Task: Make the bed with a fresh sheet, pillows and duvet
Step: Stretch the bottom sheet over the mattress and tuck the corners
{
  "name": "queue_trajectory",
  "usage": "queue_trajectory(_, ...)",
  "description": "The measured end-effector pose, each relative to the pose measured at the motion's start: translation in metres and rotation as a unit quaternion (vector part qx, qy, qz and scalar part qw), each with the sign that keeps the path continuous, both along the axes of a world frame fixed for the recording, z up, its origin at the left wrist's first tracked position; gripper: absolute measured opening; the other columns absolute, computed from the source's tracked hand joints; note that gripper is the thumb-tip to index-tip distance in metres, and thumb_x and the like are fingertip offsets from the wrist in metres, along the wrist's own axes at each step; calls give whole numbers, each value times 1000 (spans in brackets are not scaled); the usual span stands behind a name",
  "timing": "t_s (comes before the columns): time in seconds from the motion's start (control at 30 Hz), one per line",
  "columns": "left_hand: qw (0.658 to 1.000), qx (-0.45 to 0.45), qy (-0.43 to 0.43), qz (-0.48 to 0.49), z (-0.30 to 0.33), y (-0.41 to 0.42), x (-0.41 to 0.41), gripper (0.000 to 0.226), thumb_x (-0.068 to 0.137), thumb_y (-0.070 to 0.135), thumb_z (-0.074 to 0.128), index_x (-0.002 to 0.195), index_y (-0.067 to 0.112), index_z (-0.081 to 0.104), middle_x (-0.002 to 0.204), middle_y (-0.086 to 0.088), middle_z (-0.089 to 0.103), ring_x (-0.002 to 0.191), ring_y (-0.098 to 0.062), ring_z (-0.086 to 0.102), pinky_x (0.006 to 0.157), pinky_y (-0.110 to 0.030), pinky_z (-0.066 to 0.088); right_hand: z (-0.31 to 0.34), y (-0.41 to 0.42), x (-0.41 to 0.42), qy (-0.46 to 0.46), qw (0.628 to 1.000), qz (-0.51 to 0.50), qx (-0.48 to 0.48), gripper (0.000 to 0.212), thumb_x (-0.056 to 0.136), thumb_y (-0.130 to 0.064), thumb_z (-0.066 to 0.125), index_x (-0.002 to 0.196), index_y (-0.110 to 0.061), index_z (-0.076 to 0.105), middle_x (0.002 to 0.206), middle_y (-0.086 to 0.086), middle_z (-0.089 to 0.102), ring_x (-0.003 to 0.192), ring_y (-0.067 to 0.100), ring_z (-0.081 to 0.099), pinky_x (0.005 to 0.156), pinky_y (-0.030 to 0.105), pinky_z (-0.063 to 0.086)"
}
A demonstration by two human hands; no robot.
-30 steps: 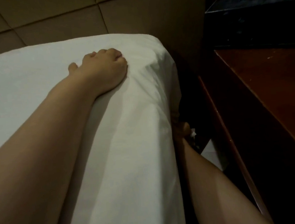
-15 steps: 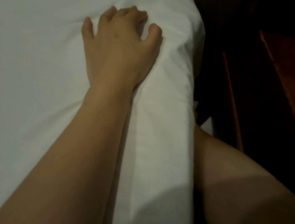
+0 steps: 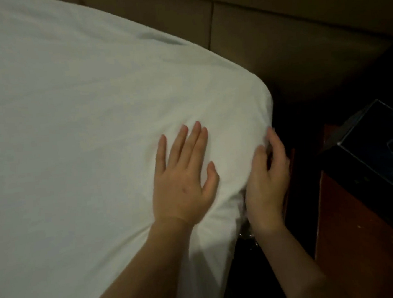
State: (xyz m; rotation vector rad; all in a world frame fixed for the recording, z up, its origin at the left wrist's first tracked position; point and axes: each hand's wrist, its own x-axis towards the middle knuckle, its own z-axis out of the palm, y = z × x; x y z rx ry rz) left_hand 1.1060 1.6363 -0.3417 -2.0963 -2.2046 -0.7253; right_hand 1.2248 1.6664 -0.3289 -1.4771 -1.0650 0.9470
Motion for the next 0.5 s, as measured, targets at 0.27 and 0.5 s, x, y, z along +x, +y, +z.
queue_trajectory(0.27,997,-73,25,3,-5,6,-4,59,92,42,35,141,11,45,151,-5,37,144,-19,23,119,-48,11,8,109,-73,-514,800,305,52,50,102,-43,20,151,-38,12,161,-9,3,148,15,0,118,48,-6)
queue_trajectory(0.5,999,-41,-13,2,-7,6,-6,71,83,50,49,142,12,44,152,-1,34,144,-18,25,117,-46,17,5,172,-120,-557,749,340,118,50,102,-43,21,151,-35,18,159,-9,18,145,16,16,116,43,7)
